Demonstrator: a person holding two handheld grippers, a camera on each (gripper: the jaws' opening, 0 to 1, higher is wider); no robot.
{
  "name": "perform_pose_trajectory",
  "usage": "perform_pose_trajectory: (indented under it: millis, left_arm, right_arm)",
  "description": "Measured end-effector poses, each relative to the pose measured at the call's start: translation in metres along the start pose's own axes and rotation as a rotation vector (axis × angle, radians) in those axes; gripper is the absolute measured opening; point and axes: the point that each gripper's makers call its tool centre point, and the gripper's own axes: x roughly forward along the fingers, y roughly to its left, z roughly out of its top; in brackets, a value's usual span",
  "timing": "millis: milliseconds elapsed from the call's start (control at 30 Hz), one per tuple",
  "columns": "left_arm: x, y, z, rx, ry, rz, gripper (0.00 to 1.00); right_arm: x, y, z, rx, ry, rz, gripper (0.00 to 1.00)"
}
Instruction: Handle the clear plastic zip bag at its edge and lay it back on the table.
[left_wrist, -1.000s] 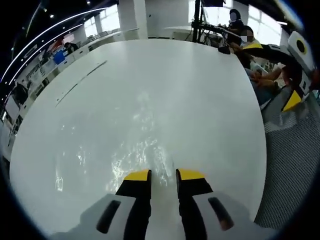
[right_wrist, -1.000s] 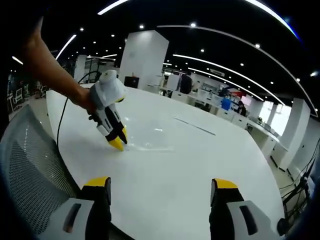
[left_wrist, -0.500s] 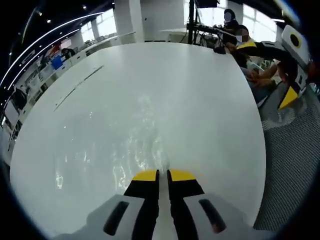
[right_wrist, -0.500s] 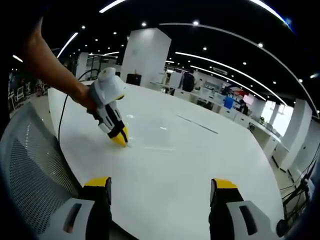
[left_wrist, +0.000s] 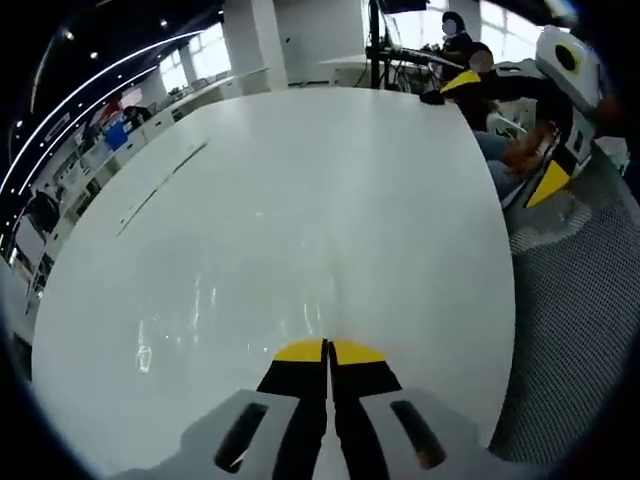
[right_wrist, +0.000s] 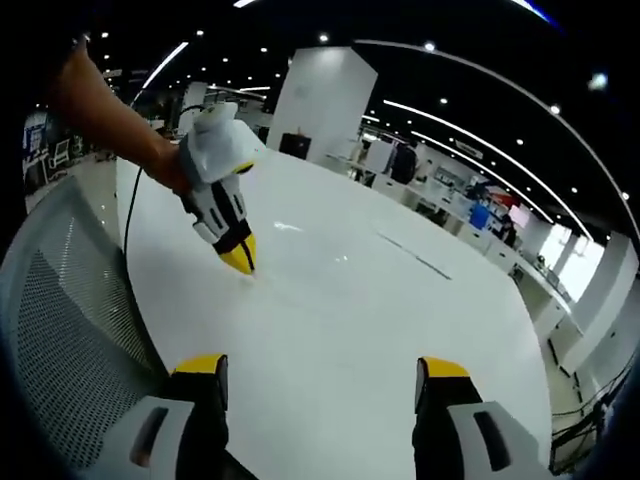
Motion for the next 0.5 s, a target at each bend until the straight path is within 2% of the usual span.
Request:
perform_pose_trajectory:
  millis: [67,200,500]
  left_arm:
    - [-0.007,-0.005,0.004,0.015,-0.006,0.007,0.0]
    - [-0.012,-0.008,0.003,0.023,-0.01,0.003,0.0]
    - [-0.031,-0.026,0.011,0.048,-0.03,-0.022,0.0]
  right_arm:
    - [0.003,0.001,0.001,-0.016,0.004,0.008,0.71]
    - [0.007,0.006,0.001,-0.027,0.008,0.038,0.68]
    - [0.015,0.013,0.017,-0.068,-0.015,0.086,0.56]
